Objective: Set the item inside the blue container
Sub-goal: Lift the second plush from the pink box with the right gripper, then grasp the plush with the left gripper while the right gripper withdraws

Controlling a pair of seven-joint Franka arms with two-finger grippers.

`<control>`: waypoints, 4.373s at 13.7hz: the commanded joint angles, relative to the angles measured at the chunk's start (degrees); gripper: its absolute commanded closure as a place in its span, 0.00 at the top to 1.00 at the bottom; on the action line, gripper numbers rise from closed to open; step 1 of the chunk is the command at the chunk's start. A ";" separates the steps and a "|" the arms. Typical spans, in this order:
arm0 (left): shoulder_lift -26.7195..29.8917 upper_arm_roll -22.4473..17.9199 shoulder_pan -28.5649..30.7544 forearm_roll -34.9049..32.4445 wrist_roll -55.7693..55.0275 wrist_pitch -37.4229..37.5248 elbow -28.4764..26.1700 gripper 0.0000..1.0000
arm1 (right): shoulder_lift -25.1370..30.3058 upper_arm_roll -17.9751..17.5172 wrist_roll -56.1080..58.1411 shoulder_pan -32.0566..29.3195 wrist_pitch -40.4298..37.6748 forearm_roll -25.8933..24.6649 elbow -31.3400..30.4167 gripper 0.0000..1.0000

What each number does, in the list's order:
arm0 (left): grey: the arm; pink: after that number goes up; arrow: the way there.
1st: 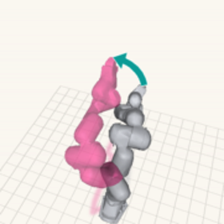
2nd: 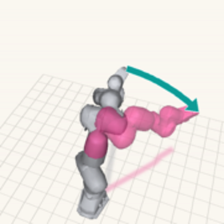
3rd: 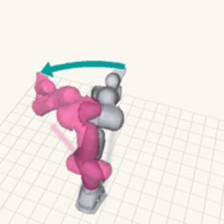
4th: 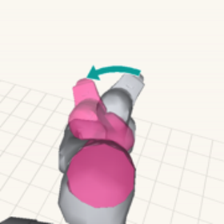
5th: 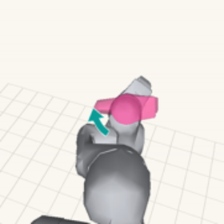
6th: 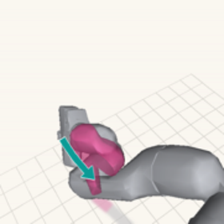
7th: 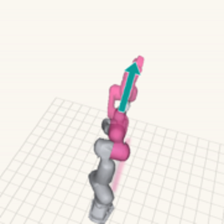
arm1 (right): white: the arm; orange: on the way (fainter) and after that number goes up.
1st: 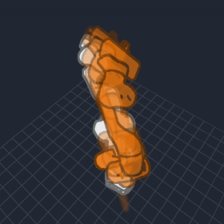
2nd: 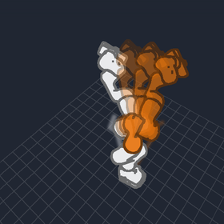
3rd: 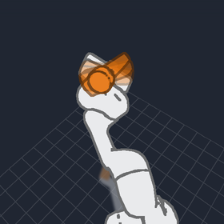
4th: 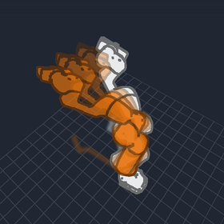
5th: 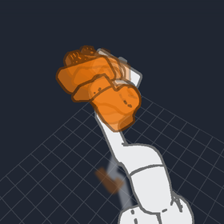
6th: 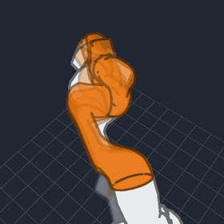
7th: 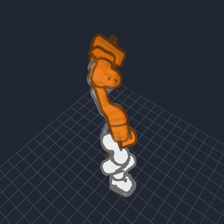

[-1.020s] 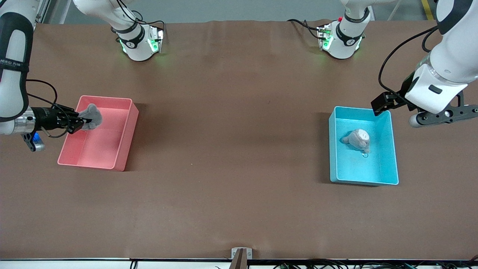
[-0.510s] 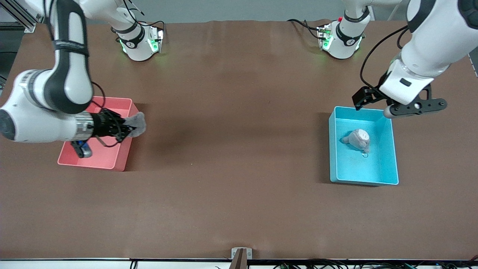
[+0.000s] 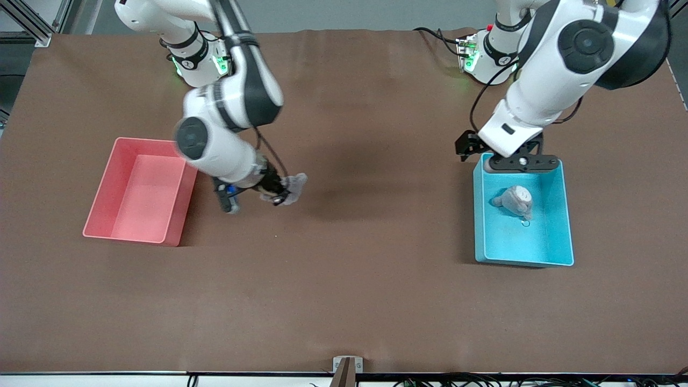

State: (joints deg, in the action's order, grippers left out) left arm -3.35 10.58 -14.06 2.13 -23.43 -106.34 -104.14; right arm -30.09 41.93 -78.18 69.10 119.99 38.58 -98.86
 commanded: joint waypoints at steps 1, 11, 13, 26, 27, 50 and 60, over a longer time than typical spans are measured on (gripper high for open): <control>-2.62 1.72 -0.61 1.39 -2.23 -3.07 0.17 1.00 | -6.28 -6.14 -7.57 -0.10 10.31 0.62 0.51 0.02; -16.06 3.92 -4.82 6.40 -15.91 -25.11 -3.79 1.00 | -11.66 -12.14 -9.72 -0.89 19.14 -0.07 1.12 1.00; -19.22 3.92 -7.11 6.66 -23.38 -30.39 -3.61 1.00 | -11.05 -11.97 -6.05 -2.64 16.43 -1.91 2.70 1.00; -37.50 3.93 -17.57 6.93 -54.87 -50.00 10.60 1.00 | -8.06 22.47 74.53 -5.64 -24.09 -3.42 8.95 1.00; -38.82 3.92 -18.01 6.84 -55.41 -50.88 11.41 1.00 | -8.14 23.79 77.10 -6.25 -25.06 -3.42 8.69 1.00; -45.43 3.66 -22.15 10.36 -53.83 -58.80 13.09 0.00 | 8.88 -33.91 76.60 -63.89 -31.76 -36.98 19.61 1.00; -24.98 2.17 -6.79 1.39 -41.04 -31.26 12.21 0.00 | 29.11 -35.26 77.56 -65.48 -25.33 -40.07 -1.24 1.00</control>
State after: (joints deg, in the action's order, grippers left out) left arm -33.56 12.41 -23.89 4.45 -69.91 -144.55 -89.48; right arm -5.71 8.16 -0.63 5.58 93.33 -0.19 -95.59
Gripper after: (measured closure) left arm 0.819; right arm 0.000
